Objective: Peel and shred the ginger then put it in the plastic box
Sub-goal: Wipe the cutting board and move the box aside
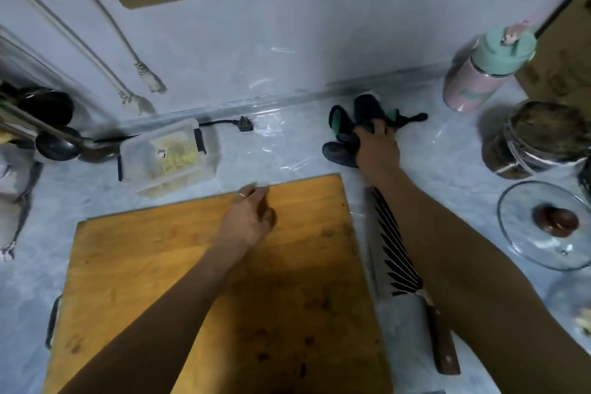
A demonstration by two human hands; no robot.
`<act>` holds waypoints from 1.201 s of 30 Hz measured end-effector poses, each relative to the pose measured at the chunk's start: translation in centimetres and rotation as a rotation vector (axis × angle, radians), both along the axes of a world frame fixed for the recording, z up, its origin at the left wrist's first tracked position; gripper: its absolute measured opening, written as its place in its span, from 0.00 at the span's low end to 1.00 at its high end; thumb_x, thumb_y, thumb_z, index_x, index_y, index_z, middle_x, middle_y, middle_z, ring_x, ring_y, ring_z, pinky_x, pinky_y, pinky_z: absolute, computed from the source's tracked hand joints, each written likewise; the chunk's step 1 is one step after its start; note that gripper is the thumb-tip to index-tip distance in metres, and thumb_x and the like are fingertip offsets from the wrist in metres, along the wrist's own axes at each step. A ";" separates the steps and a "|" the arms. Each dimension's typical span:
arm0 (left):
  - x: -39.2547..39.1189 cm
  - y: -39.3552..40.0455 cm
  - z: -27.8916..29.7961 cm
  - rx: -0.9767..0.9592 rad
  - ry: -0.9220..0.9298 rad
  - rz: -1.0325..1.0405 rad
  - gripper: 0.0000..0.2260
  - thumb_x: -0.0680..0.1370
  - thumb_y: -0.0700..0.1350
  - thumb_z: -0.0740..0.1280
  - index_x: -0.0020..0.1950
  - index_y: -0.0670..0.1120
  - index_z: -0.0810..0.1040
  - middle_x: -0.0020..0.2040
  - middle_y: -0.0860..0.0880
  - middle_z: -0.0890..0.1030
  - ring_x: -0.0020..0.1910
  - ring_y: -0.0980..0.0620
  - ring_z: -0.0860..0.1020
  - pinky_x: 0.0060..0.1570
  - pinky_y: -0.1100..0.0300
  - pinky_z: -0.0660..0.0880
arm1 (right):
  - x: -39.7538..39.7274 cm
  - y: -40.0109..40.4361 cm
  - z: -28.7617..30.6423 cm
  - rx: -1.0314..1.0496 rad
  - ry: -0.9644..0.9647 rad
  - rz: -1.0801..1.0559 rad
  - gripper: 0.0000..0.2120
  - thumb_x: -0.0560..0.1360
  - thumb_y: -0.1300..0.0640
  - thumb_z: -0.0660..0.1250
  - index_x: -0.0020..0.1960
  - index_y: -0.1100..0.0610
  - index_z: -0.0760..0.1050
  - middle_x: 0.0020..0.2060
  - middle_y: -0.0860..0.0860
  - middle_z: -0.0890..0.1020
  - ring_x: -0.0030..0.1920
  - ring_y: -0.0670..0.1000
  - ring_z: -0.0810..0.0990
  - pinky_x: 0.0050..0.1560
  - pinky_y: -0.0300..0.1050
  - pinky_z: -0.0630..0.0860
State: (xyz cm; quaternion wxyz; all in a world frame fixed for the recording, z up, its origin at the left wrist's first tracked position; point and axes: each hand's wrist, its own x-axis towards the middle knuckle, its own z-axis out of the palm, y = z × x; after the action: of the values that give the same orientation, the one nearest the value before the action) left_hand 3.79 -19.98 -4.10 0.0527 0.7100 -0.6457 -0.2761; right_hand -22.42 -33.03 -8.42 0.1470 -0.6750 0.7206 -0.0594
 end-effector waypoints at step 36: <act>-18.9 -10.6 -3.5 -0.088 -0.162 -0.446 0.28 0.81 0.47 0.61 0.79 0.52 0.56 0.80 0.37 0.48 0.77 0.33 0.48 0.71 0.38 0.60 | -11.9 29.7 7.9 0.290 -0.482 -0.751 0.06 0.70 0.56 0.68 0.37 0.58 0.78 0.32 0.55 0.81 0.33 0.54 0.79 0.30 0.41 0.74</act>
State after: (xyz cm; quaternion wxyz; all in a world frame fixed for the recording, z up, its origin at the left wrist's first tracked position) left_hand -15.11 -30.56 -7.59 -0.0305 0.5667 -0.8000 -0.1946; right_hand -34.34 -3.30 -0.56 0.3713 -0.3068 0.8612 -0.1622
